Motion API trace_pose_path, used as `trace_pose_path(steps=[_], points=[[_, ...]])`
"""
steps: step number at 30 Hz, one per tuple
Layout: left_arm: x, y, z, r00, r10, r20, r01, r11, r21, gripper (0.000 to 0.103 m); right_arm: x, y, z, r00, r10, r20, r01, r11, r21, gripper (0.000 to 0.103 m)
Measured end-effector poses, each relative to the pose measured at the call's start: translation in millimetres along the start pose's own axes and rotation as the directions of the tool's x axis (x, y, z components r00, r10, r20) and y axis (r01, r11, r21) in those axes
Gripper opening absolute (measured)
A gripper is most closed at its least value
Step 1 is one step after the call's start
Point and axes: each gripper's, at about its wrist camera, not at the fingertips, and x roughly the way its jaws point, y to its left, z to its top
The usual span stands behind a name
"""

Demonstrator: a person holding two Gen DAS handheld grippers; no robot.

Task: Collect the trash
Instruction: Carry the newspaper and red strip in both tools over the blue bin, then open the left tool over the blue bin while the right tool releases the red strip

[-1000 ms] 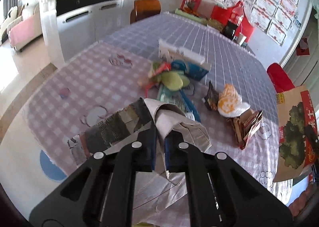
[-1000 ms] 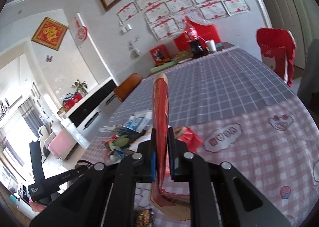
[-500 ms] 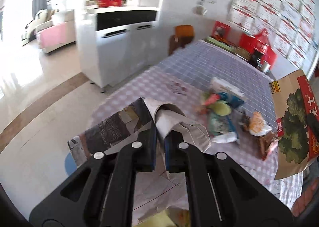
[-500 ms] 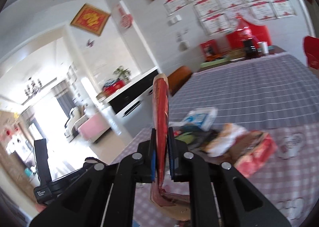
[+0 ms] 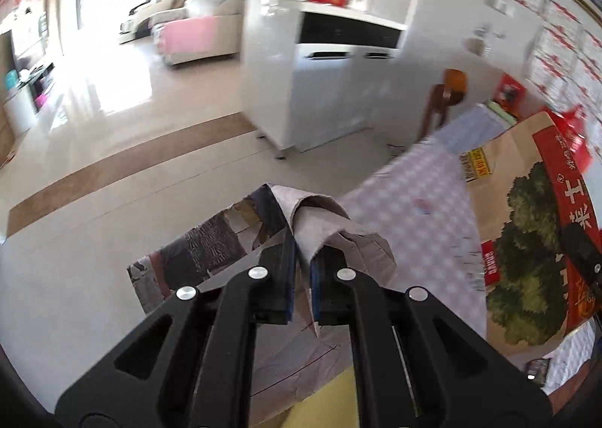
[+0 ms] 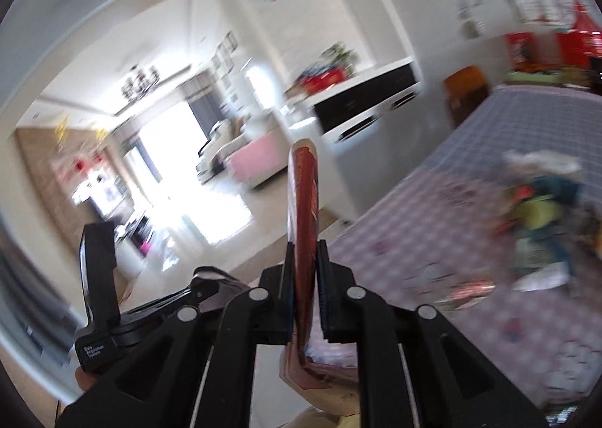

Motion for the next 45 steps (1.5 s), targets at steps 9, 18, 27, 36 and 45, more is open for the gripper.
trace_pose_path(steps=[9,18,27,36,45], points=[[33.8,76.5,-4.5,0.987,0.133,-0.094,-0.14,0.988,-0.071,0.006,106.9,66.0,-29.4,0.978,0.072,-0.196,-0.09,0.992,-0.085,0.011],[87.9,119.2,-7.5,0.963,0.185,-0.197,-0.205,0.975,-0.088,0.007,181.4,95.0,-51.3,0.961,0.007,-0.277,-0.055,0.984,-0.168,0.011],[119.7,148.6,-14.0,0.949,0.245,-0.2,-0.261,0.964,-0.058,0.062,216.8,102.2,-65.3,0.952,-0.031,-0.303,-0.035,0.977,-0.21,0.011],[103.1,182.7,-34.2,0.922,0.314,-0.226,-0.341,0.935,-0.092,0.062,246.8,113.7,-84.4,0.928,-0.023,-0.372,-0.061,0.975,-0.214,0.011],[86.2,211.7,-49.7,0.902,0.359,-0.238,-0.396,0.909,-0.129,0.062,274.8,134.2,-102.0,0.894,-0.014,-0.448,-0.102,0.967,-0.235,0.021]])
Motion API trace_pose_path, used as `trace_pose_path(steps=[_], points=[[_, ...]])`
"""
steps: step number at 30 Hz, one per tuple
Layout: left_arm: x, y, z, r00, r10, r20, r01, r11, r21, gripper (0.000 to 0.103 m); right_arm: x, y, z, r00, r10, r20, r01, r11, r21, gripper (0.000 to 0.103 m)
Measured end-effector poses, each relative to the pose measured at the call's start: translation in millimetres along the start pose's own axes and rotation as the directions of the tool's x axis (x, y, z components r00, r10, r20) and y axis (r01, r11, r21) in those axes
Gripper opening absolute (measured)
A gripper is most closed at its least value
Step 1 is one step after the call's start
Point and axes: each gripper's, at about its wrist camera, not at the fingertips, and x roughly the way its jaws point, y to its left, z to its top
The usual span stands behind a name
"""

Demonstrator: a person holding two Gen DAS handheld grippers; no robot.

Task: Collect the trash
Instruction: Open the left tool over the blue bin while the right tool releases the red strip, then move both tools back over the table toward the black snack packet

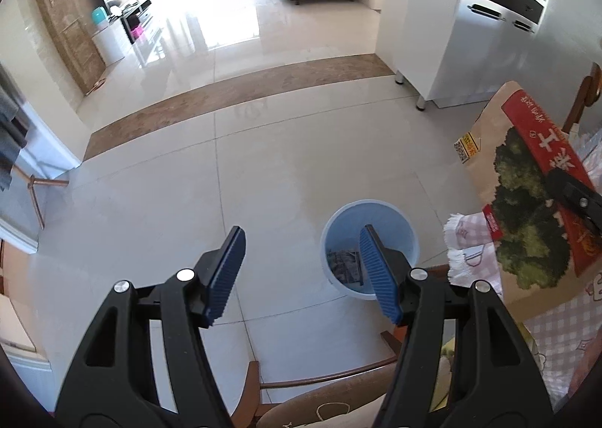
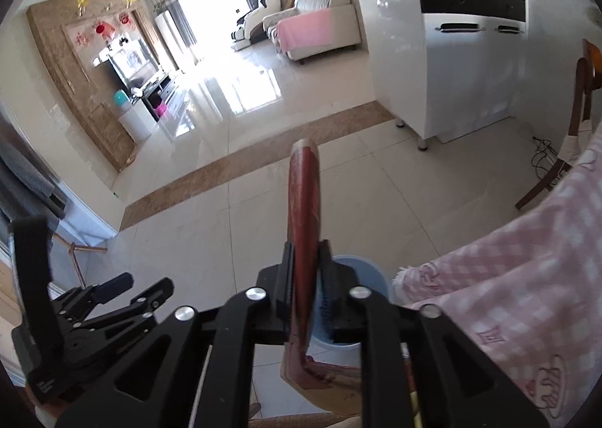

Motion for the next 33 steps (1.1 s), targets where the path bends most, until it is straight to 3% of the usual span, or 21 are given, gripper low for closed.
trace_pose_path(steps=[1,2,3,9,23,33], points=[[0.3,1.3,-0.9,1.0,0.006,0.0,-0.006,1.0,-0.003,0.062,3.9,1.6,-0.2,1.0,-0.005,0.002,0.005,1.0,0.002,0.029],[0.0,2.4,-1.3,1.0,0.014,0.0,-0.014,1.0,-0.003,0.062,9.0,2.6,-0.4,1.0,-0.012,0.0,0.012,1.0,0.005,0.064],[-0.6,3.9,-2.8,1.0,0.017,0.0,-0.017,1.0,0.0,0.062,12.1,1.6,0.6,1.0,-0.025,-0.002,0.025,1.0,0.012,0.091],[-7.6,2.8,-6.0,1.0,0.012,0.012,-0.012,1.0,0.017,0.062,10.5,5.9,-7.4,0.997,-0.081,0.017,0.081,0.997,0.0,0.091],[-57.6,-33.8,-13.8,0.993,-0.043,0.109,0.034,0.996,0.078,0.062,-69.9,0.6,-23.6,0.992,-0.052,0.112,0.055,0.998,-0.027,0.091],[-127.6,-97.6,-26.8,0.96,-0.16,0.231,0.114,0.974,0.198,0.062,-176.8,-38.1,-43.2,0.954,-0.098,0.285,0.092,0.995,0.035,0.091]])
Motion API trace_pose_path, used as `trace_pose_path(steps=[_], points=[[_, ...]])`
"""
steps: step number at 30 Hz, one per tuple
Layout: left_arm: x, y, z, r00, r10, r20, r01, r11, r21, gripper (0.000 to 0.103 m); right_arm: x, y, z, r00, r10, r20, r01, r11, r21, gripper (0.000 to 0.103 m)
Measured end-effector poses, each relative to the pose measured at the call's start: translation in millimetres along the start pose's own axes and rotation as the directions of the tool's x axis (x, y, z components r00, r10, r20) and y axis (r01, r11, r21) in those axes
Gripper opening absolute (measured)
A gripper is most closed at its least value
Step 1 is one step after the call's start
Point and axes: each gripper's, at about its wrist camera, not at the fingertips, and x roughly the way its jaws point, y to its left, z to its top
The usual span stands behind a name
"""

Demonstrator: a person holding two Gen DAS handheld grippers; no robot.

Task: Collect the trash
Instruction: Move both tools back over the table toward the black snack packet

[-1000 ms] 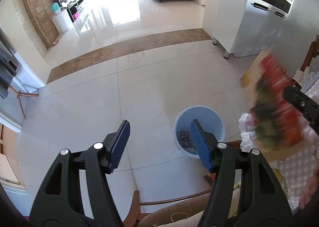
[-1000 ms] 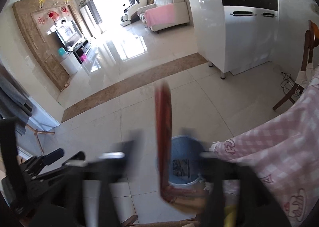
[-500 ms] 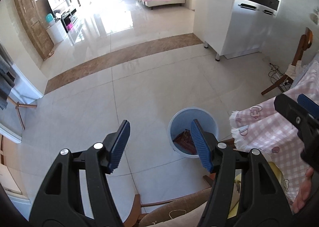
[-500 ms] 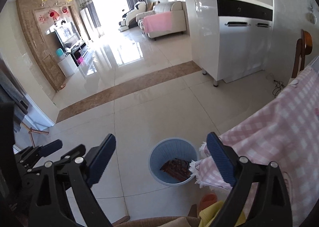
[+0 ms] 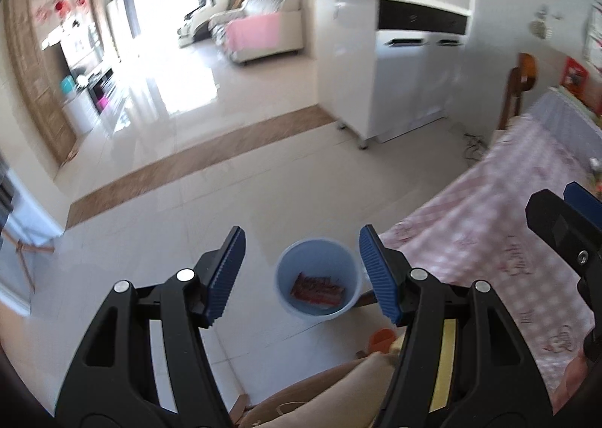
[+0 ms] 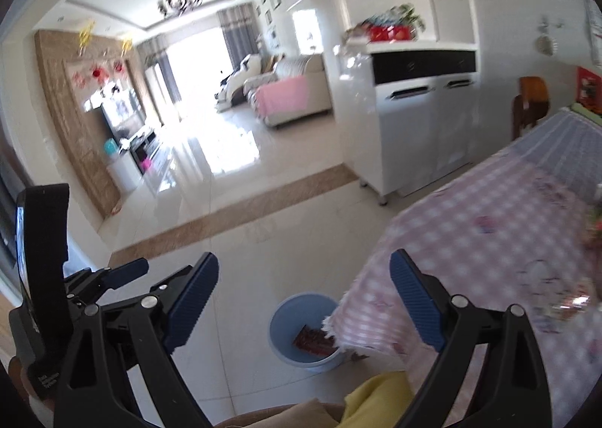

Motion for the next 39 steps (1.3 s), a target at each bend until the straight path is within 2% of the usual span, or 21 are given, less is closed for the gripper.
trace_pose_path(steps=[5,9,11,14,19,23,28,31,34,39], points=[[-25.7,-43.6,2.7,0.995,-0.086,0.051,0.083,0.994,0.068,0.063,-52.8,-35.2,-3.6,0.995,-0.077,0.068,0.074,0.996,0.05,0.091],[-46.1,-82.2,0.6,0.982,-0.177,0.072,0.167,0.978,0.127,0.063,-88.3,-64.4,-9.5,0.982,-0.159,0.101,0.149,0.984,0.1,0.091],[-54.3,-99.1,-0.9,0.973,-0.216,0.076,0.202,0.966,0.16,0.066,-104.6,-78.4,-14.0,0.973,-0.199,0.115,0.185,0.975,0.126,0.093],[-66.7,-128.9,-6.5,0.954,-0.292,0.071,0.271,0.938,0.218,0.066,-133.0,-103.4,-26.1,0.951,-0.279,0.131,0.256,0.952,0.17,0.094],[-77.6,-170.9,-19.9,0.919,-0.393,0.034,0.366,0.881,0.299,0.068,-166.3,-140.5,-53.3,0.904,-0.416,0.095,0.385,0.892,0.238,0.096],[-80.0,-201.2,-39.9,0.882,-0.47,-0.029,0.449,0.819,0.358,0.068,-183.4,-165.7,-83.3,0.858,-0.511,0.047,0.481,0.834,0.269,0.096],[-80.6,-230.3,-66.2,0.858,-0.503,-0.101,0.494,0.757,0.428,0.068,-188.4,-192.5,-121.2,0.816,-0.575,-0.058,0.562,0.767,0.311,0.096],[-78.2,-241.8,-77.3,0.843,-0.516,-0.153,0.525,0.728,0.442,0.068,-186.5,-200.9,-137.8,0.807,-0.584,-0.085,0.576,0.747,0.332,0.096],[-75.4,-249.3,-88.1,0.834,-0.518,-0.191,0.543,0.707,0.453,0.068,-185.0,-203.7,-154.8,0.81,-0.579,-0.098,0.574,0.744,0.342,0.096],[-72.7,-256.4,-100.1,0.822,-0.52,-0.231,0.562,0.676,0.477,0.068,-179.6,-208.7,-178.3,0.779,-0.613,-0.13,0.612,0.7,0.368,0.096]])
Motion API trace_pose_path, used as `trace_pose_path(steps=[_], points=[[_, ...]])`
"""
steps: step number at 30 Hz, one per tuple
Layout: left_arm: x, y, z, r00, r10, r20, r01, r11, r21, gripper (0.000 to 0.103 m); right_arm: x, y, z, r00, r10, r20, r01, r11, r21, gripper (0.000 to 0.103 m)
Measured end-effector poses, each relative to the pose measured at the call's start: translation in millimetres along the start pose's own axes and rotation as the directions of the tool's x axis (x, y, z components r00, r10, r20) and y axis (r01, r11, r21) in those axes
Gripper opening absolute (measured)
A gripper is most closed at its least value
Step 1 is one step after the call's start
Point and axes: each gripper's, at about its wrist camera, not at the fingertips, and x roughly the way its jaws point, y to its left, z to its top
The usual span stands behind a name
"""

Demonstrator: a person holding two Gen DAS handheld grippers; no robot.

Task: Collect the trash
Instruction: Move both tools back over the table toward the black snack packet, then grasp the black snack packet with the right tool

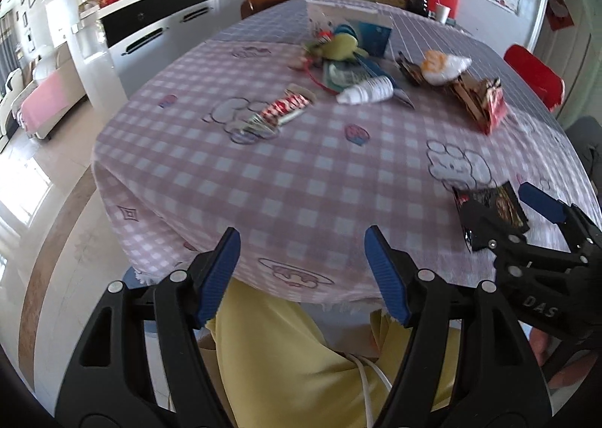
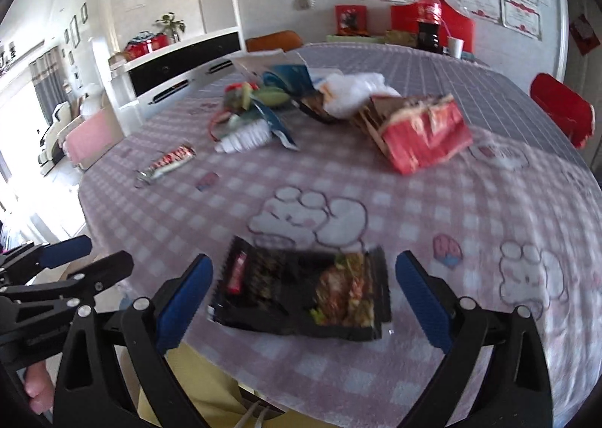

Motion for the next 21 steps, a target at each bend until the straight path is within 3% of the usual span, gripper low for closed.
trace_pose_path(steps=[7,8,10,11,12,14,16,21], points=[[5.9,-2.9,-3.1,0.999,-0.021,-0.025,0.021,1.0,0.0,0.068,-0.2,4.9,-10.5,0.997,-0.054,0.049,0.053,0.998,0.022,0.096],[5.8,-3.3,-3.3,0.999,-0.022,-0.025,0.022,1.0,0.004,0.068,-0.2,5.6,-11.2,0.997,-0.058,0.054,0.058,0.998,0.019,0.092],[6.0,-3.5,-3.3,0.999,-0.021,-0.025,0.022,1.0,0.007,0.068,-3.7,7.2,-11.9,0.997,-0.039,0.069,0.038,0.999,0.012,0.081],[6.1,-3.4,-3.1,0.999,-0.023,-0.025,0.023,1.0,0.006,0.068,-6.6,7.6,-11.4,0.996,-0.028,0.081,0.027,1.0,0.013,0.064],[6.6,-3.4,-2.8,0.999,-0.025,-0.027,0.026,1.0,0.005,0.068,-6.1,6.6,-10.8,0.997,-0.021,0.071,0.019,1.0,0.022,0.03],[7.4,-3.2,-1.5,0.999,-0.028,-0.033,0.028,1.0,-0.003,0.068,-4.3,2.7,-9.6,0.997,-0.011,0.073,0.008,0.999,0.037,0.023],[7.1,-2.3,0.7,0.999,-0.034,-0.034,0.034,0.999,-0.006,0.068,-2.7,0.9,-6.9,0.997,-0.02,0.07,0.017,0.999,0.031,0.01],[2.0,-2.2,8.5,1.0,-0.027,-0.012,0.028,1.0,0.002,0.068,1.5,-4.1,-1.5,0.998,0.033,0.054,-0.037,0.998,0.06,0.006]])
